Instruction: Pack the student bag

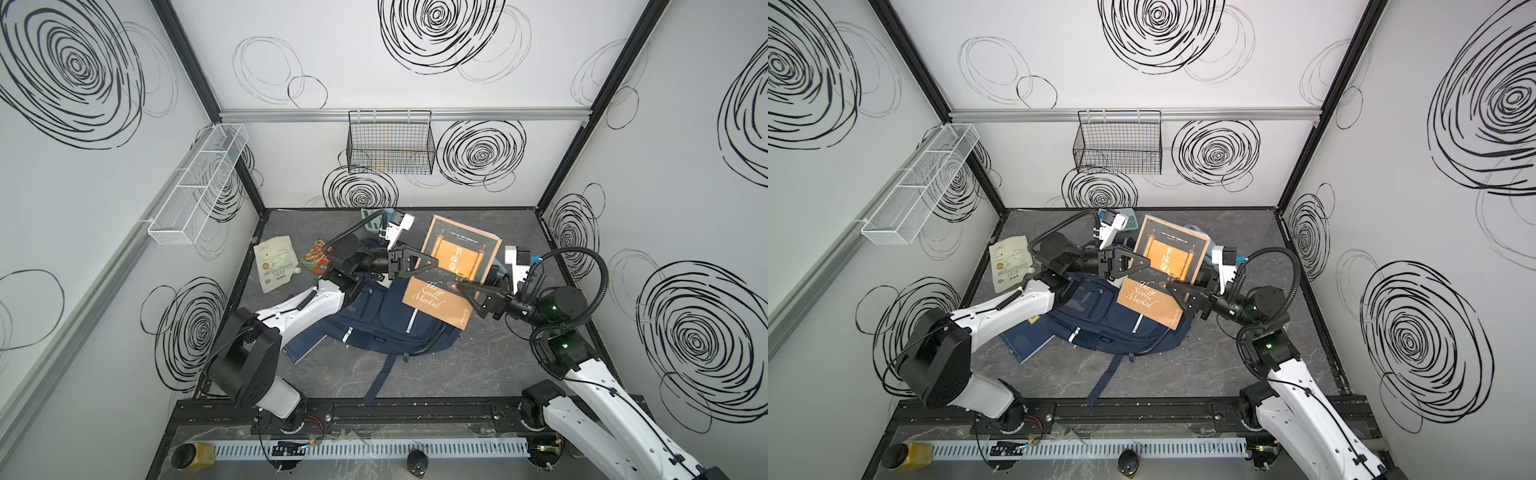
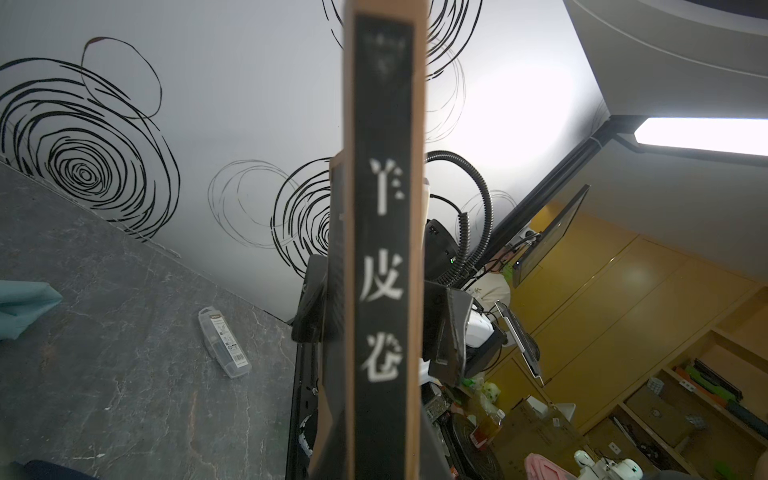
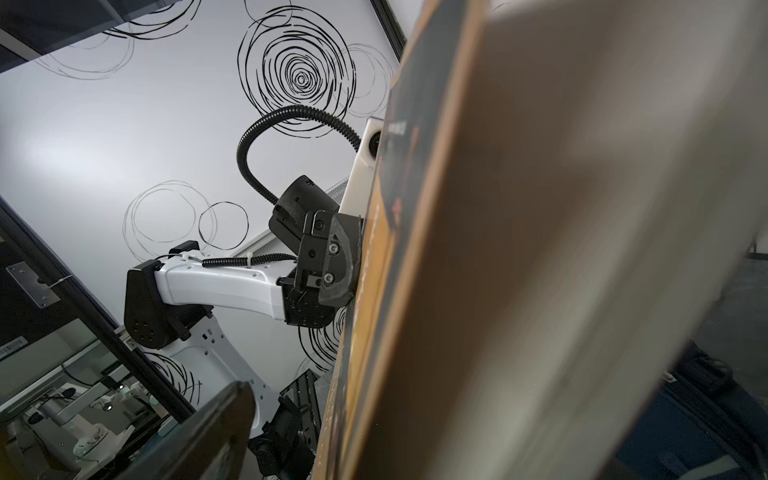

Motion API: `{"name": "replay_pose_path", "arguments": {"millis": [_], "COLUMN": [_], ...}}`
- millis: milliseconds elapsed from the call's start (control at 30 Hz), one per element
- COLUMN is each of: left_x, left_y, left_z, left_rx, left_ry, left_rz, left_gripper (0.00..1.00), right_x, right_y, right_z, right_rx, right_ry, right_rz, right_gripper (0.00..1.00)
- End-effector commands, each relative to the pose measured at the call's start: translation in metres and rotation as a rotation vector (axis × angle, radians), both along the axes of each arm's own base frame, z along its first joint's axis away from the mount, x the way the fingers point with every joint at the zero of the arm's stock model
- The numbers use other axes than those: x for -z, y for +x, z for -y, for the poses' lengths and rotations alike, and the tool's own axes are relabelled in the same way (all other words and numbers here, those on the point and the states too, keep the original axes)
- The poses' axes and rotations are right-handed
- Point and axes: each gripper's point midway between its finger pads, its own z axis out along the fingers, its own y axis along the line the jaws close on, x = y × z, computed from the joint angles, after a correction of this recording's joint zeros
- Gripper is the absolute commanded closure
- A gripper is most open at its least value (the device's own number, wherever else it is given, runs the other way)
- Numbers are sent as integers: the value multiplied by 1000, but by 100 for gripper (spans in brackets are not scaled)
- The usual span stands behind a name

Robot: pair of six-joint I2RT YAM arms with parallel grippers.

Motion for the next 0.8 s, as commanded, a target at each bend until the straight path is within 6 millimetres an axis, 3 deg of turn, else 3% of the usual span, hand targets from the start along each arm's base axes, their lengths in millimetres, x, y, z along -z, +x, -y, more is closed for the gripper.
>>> {"name": "replay_pose_path", "arguments": {"millis": [0,300,400,600,667,767], "left_x": [-37,-55,-58,-56,-55,-51], "left_y": [-23,-35,-39,-41,-38,-30], "left_z": [-11,-22,-19,-13,-13,-13], "left_rx": [10,-21,-20,-18,-28,-73], "left_ry": [-94,-80,-75,-67,-57,-21], "left_rz": [129,178,187,184,187,195], "left_gripper": [100,100,100,100,100,100], "right_x": [-22,-15,-24,-47,-49,-46], "right_y": [-9,-13,-25,-57,-60,-53], "right_z": [1,1,-3,-17,-20,-17], "right_rx": [-11,-21,-90,-239,-244,-190], "right_ry": [35,27,57,72,64,59], "right_rz": [85,74,103,206,217,200], "right_gripper": [12,8,11,34,47,77]}}
